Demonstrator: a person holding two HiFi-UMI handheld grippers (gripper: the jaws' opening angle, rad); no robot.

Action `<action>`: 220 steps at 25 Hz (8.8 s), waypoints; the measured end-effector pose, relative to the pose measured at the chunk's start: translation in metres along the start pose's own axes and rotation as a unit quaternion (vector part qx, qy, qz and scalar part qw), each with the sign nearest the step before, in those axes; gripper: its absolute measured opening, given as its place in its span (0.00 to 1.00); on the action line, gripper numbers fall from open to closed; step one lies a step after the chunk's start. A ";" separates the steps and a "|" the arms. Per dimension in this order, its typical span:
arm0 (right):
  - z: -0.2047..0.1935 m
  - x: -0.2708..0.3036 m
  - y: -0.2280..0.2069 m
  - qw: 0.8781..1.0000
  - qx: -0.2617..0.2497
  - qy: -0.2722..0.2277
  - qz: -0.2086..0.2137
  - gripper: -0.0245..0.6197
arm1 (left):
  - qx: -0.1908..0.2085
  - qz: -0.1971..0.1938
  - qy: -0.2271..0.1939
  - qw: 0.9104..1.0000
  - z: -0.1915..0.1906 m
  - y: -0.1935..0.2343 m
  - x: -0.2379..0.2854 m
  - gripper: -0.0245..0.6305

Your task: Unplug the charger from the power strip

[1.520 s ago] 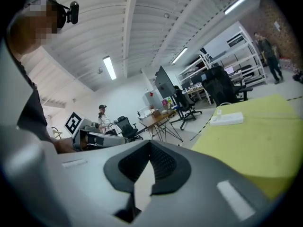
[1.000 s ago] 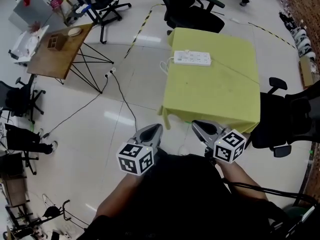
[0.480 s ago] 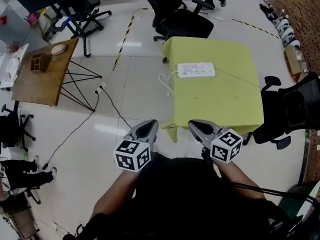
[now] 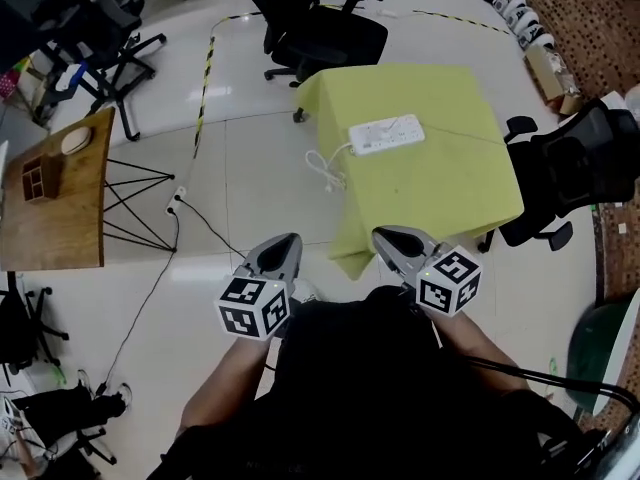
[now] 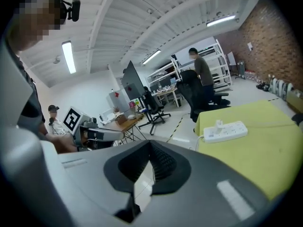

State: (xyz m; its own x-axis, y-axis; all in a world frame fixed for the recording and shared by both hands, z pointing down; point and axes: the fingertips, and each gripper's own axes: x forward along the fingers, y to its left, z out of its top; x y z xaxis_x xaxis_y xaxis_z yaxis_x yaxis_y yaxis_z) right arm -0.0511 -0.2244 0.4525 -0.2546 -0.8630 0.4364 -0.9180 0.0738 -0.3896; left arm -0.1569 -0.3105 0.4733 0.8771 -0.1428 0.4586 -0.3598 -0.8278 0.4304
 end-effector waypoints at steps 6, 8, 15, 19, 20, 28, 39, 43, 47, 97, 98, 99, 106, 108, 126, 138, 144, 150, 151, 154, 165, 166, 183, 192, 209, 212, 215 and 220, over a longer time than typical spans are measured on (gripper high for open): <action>0.011 0.007 -0.011 0.999 0.013 0.003 -0.040 0.04 | 0.000 -0.023 0.006 1.000 0.015 0.018 0.013 0.05; 0.019 0.009 -0.016 0.999 0.010 -0.004 -0.048 0.04 | 0.001 -0.029 0.011 1.000 0.019 0.021 0.024 0.05; 0.022 0.018 -0.066 0.997 0.021 -0.011 -0.074 0.04 | 0.032 -0.041 0.021 0.998 0.053 0.006 0.050 0.05; 0.026 0.039 -0.117 0.994 0.030 -0.017 -0.100 0.04 | 0.067 -0.022 0.036 0.997 0.068 0.015 0.057 0.05; 0.028 0.043 -0.129 0.994 0.035 -0.019 -0.105 0.04 | 0.067 -0.014 0.039 0.997 0.071 0.019 0.060 0.05; 0.035 0.061 -0.207 0.988 0.061 -0.024 -0.141 0.11 | 0.080 0.007 0.037 0.996 0.096 0.025 0.102 0.05; 0.023 0.097 -0.236 0.983 0.072 0.025 -0.166 0.25 | 0.133 -0.099 0.151 0.975 0.072 0.024 0.174 0.05; 0.024 0.109 -0.252 0.978 0.086 0.040 -0.186 0.30 | 0.142 -0.128 0.172 0.966 0.079 0.038 0.204 0.05; 0.020 0.123 -0.269 0.971 0.081 0.061 -0.216 0.33 | 0.151 -0.155 0.185 0.959 0.088 0.049 0.228 0.05; 0.015 0.082 -0.235 0.920 0.238 -0.022 -0.311 0.25 | 0.184 -0.263 0.175 0.931 0.120 0.063 0.231 0.05; 0.014 0.077 -0.228 0.921 0.235 -0.024 -0.311 0.25 | 0.186 -0.266 0.172 0.930 0.118 0.058 0.229 0.05; 0.014 0.071 -0.223 0.922 0.229 -0.026 -0.311 0.25 | 0.190 -0.268 0.170 0.929 0.115 0.054 0.229 0.05; 0.010 0.023 -0.208 0.926 0.218 -0.052 -0.305 0.25 | 0.198 -0.263 0.161 0.930 0.097 0.018 0.213 0.05; 0.006 0.008 -0.210 0.927 0.217 -0.061 -0.300 0.25 | 0.197 -0.251 0.153 0.935 0.093 0.010 0.205 0.05; -0.083 -0.091 -0.248 0.939 0.280 -0.099 -0.175 0.25 | 0.118 -0.076 0.085 0.986 0.001 -0.101 0.132 0.05; -0.125 -0.078 -0.287 0.898 0.384 -0.079 -0.200 0.25 | 0.112 -0.049 0.081 0.989 0.021 -0.068 0.126 0.05; -0.107 -0.069 -0.296 0.914 0.342 -0.031 -0.216 0.25 | 0.102 -0.089 0.053 0.989 0.055 -0.065 0.171 0.05; -0.118 -0.056 -0.303 0.915 0.355 0.014 -0.192 0.25 | 0.098 -0.087 0.065 0.989 0.044 -0.070 0.171 0.05; -0.118 -0.053 -0.304 0.918 0.352 0.024 -0.183 0.25 | 0.096 -0.078 0.067 0.990 0.041 -0.067 0.169 0.05; -0.117 -0.043 -0.307 0.930 0.326 0.057 -0.158 0.25 | 0.085 -0.043 0.064 0.993 0.037 -0.059 0.167 0.05; -0.126 -0.036 -0.328 0.955 0.254 0.150 -0.027 0.25 | -0.011 0.065 0.005 0.998 0.013 -0.119 0.175 0.05; -0.127 -0.035 -0.329 0.955 0.252 0.157 -0.012 0.25 | -0.021 0.075 -0.004 0.997 0.012 -0.126 0.175 0.05; -0.125 -0.044 -0.351 0.957 0.227 0.178 0.021 0.37 | -0.096 0.228 -0.049 0.968 -0.051 -0.210 0.106 0.05; -0.142 -0.078 -0.375 0.957 0.237 0.159 -0.044 0.41 | -0.066 0.244 -0.076 0.965 -0.062 -0.239 0.064 0.05; -0.134 -0.272 -0.203 0.995 0.101 0.010 0.023 0.04 | -0.031 0.144 -0.066 0.987 -0.165 -0.338 0.022 0.05; -0.145 -0.298 -0.163 0.997 0.053 0.013 0.046 0.04 | -0.026 0.113 -0.065 0.991 -0.179 -0.360 0.021 0.05; -0.135 -0.318 -0.133 0.998 0.020 -0.014 0.061 0.04 | -0.012 0.098 -0.066 0.993 -0.185 -0.375 0.017 0.05; -0.108 -0.348 -0.090 0.993 -0.059 -0.050 0.085 0.04 | -0.008 0.110 -0.073 0.991 -0.189 -0.394 0.006 0.05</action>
State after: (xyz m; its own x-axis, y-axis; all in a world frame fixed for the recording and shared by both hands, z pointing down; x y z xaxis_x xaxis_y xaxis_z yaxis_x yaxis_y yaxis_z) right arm 0.0869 0.1235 0.4235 -0.3833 -0.8776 0.2881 -0.8951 0.2759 -0.3502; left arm -0.0699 0.1172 0.4537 0.8136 -0.3964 0.4253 -0.5508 -0.7598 0.3455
